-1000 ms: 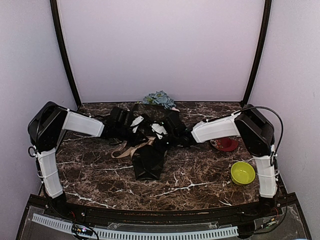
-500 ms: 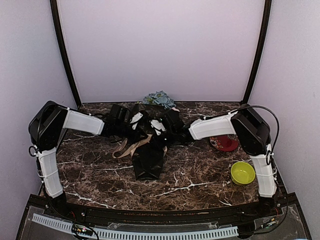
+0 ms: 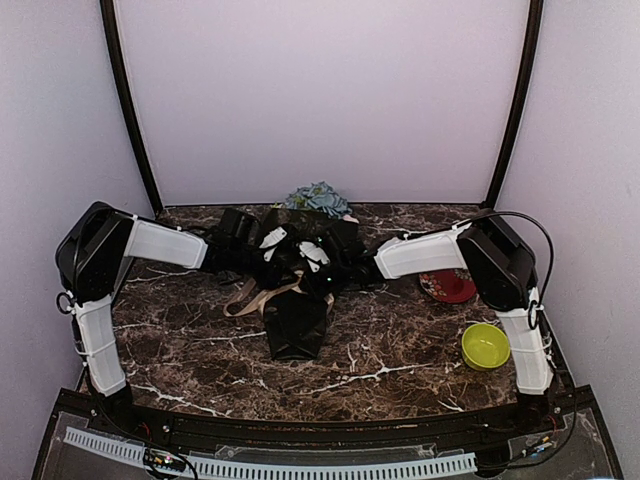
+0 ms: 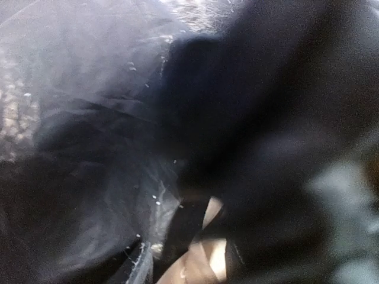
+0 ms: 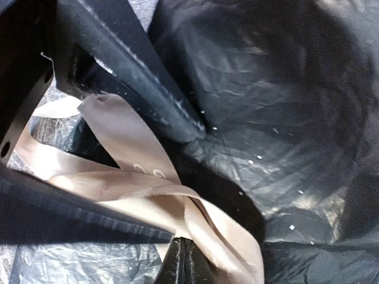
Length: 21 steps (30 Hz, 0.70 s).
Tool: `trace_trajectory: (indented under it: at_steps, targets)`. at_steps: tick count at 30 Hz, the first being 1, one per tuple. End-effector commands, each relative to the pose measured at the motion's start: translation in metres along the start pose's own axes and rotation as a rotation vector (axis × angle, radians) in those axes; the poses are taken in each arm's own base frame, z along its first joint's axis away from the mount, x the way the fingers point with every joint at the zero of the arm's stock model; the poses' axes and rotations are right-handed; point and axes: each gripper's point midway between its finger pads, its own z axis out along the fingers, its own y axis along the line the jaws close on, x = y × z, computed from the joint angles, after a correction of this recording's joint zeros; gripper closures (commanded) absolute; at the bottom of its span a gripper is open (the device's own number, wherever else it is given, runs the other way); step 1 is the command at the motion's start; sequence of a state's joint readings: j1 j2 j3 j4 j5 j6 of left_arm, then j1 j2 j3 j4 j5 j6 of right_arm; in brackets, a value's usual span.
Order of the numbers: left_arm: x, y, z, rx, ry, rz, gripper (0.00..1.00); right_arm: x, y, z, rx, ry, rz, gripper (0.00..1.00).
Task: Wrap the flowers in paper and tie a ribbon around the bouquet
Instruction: Cross the ribbon over the folded bouquet.
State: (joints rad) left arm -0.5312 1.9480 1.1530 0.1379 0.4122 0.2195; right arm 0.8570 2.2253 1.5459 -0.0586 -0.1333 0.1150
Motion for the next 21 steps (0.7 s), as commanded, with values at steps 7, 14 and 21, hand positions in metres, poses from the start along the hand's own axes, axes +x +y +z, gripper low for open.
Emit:
trace_trajectory:
  at_steps: [7,14,21]
  targets:
    - [-0.004,-0.027,-0.029,0.069,-0.019,0.22,0.51,-0.005,0.029,-0.01,-0.169,0.021,-0.014,1.0]
    - [0.016,-0.021,-0.025,0.039,0.032,0.235,0.5,0.002,0.042,-0.021,-0.238,0.053,-0.006,1.0]
    - [0.026,-0.011,-0.018,-0.011,0.067,0.226,0.57,0.001,0.042,-0.029,-0.252,0.058,0.002,1.0]
